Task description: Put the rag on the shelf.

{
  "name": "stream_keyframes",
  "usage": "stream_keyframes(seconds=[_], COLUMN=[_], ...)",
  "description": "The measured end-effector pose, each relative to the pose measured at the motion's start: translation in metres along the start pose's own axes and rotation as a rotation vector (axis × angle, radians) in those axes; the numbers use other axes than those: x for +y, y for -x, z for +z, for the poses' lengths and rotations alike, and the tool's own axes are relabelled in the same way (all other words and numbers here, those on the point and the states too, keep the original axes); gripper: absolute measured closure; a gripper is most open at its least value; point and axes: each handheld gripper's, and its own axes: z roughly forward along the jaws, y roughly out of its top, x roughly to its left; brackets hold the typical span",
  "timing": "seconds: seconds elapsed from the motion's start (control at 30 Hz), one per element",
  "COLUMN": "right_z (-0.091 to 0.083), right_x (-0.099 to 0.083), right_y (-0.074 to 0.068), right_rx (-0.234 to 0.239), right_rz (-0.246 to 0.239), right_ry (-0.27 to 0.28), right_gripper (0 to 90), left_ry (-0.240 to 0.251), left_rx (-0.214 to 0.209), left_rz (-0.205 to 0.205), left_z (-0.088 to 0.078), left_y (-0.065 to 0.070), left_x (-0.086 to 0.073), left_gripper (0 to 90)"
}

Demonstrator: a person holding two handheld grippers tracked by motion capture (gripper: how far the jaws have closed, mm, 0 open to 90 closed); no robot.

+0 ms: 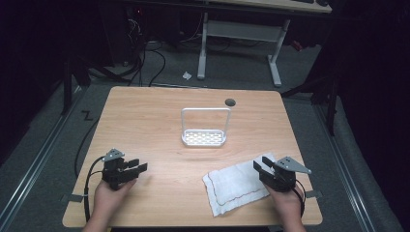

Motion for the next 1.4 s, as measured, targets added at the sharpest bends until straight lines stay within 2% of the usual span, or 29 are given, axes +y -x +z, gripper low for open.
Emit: stream_keyframes(seconds=[0.03,0.1,0.2,0.37,0.47,0.63,0.8,0.87,1.0,1.07,1.17,1.3,1.4], right_z=[0.0,0.002,0.002,-0.002,-0.004,-0.004,-0.006,-0.009,-0.019,-0.022,-0.022,-0.014,-0.007], right_x=[-0.002,-0.006,-0.009,-0.011,-0.012,-0.013,-0.015,-0.018,-0.024,-0.028,-0.033,-0.036,-0.035], right_y=[0.002,0.005,0.006,0.01,0.013,0.014,0.02,0.029,0.045,0.052,0.059,0.057,0.052], right_rx=[0.005,-0.005,-0.007,0.004,-0.005,-0.021,-0.051,-0.078,-0.122,-0.159,-0.164,-0.167,-0.166], right_rz=[0.017,0.017,0.003,0.016,0.017,0.012,0.013,0.037,0.102,0.121,0.149,0.127,0.098], right_ry=[-0.001,-0.025,-0.051,-0.04,-0.033,-0.042,-0.063,-0.106,-0.168,-0.193,-0.223,-0.27,-0.28], right_gripper=[55.0,54.9,53.5,52.9,53.0,53.5,59.8,74.6,90.0,90.0,90.0,90.0,90.0], left_ry=[0.0,-0.013,-0.029,-0.021,-0.035,-0.032,-0.026,-0.026,-0.029,-0.024,-0.019,-0.015,-0.013], left_rx=[-0.01,-0.024,-0.018,-0.021,-0.019,-0.022,-0.024,-0.036,-0.036,-0.036,-0.042,-0.044,-0.051], left_rz=[-0.013,-0.025,-0.007,-0.001,-0.002,0.008,0.008,0.002,0.007,0.012,0.015,0.011,0.014], left_z=[0.003,0.006,0.01,0.011,0.014,0.015,0.013,0.013,0.013,0.013,0.012,0.013,0.013], left_y=[0.0,0.0,0.003,0.007,0.008,0.009,0.009,0.007,0.007,0.007,0.008,0.009,0.012], left_x=[0.0,0.0,0.0,-0.001,-0.001,0.0,0.0,-0.001,0.0,0.0,0.001,0.001,0.001], left_gripper=[50.9,50.6,50.5,49.9,49.5,49.4,49.4,49.4,49.5,49.8,51.4,51.8,52.8])
